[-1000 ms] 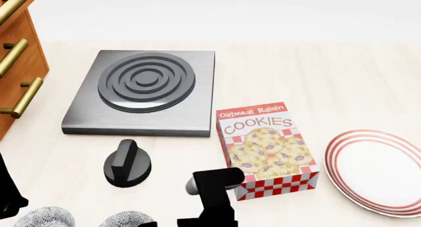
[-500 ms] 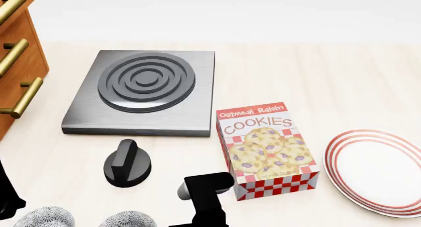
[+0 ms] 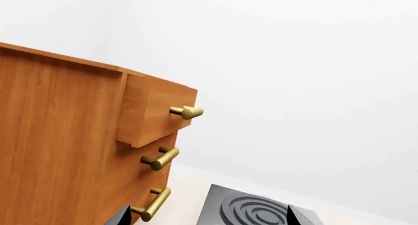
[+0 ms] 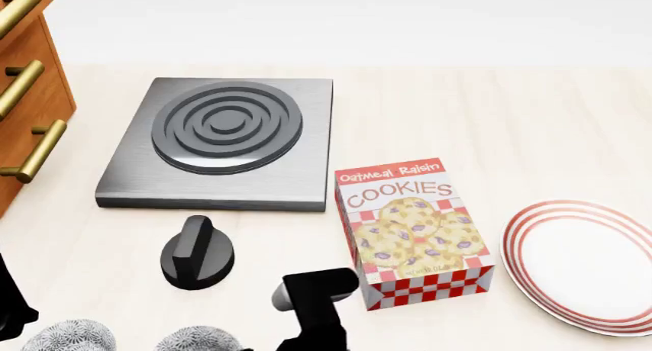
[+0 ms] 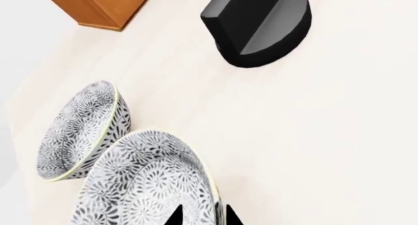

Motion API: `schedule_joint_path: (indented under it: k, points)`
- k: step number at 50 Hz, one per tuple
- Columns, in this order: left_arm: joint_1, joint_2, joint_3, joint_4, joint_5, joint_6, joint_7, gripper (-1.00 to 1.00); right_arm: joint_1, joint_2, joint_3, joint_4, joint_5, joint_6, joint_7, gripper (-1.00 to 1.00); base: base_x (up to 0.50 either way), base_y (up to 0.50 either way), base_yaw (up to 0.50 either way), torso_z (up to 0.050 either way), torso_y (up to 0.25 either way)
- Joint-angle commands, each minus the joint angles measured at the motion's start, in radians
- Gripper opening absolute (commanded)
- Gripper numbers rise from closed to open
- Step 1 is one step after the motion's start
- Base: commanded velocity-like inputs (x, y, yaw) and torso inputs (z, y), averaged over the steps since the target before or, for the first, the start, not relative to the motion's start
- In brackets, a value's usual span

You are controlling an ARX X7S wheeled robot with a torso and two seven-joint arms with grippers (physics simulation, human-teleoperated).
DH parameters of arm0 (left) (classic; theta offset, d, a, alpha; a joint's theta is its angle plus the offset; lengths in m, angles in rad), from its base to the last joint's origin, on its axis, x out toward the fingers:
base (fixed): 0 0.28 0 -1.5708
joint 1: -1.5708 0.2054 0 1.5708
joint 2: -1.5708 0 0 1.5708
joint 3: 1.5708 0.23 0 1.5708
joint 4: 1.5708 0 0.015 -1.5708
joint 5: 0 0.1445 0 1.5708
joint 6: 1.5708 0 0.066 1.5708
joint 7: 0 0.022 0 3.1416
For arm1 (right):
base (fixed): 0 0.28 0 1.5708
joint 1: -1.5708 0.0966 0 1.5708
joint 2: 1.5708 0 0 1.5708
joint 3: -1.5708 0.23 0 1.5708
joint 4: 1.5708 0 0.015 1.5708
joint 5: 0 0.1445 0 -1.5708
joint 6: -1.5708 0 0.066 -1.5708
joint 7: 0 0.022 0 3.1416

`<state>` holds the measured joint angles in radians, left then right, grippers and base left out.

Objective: Pick the akita bowl from table center and place it on the plate.

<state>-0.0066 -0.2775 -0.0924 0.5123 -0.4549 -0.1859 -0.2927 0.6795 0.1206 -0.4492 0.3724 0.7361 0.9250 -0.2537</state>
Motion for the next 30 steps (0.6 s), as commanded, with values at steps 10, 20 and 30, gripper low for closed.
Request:
schedule_joint_path:
  k: [10, 20, 30]
  points:
    - [0.002, -0.009, 0.007, 0.018, -0.009, 0.000, -0.009, 1.00, -0.016, 0.030, 0.029, -0.076, 0.008, -0.013, 0.060, -1.00, 0.00, 0.00, 0.00, 0.000, 0.000]
    - [0.002, -0.012, 0.007, 0.020, -0.014, 0.001, -0.012, 1.00, -0.058, 0.089, 0.146, -0.305, 0.084, 0.002, 0.169, -1.00, 0.00, 0.00, 0.00, 0.000, 0.000]
    - [0.015, -0.016, 0.011, 0.029, -0.015, 0.008, -0.012, 1.00, -0.117, 0.179, 0.314, -0.648, 0.205, 0.050, 0.324, -1.00, 0.00, 0.00, 0.00, 0.000, 0.000]
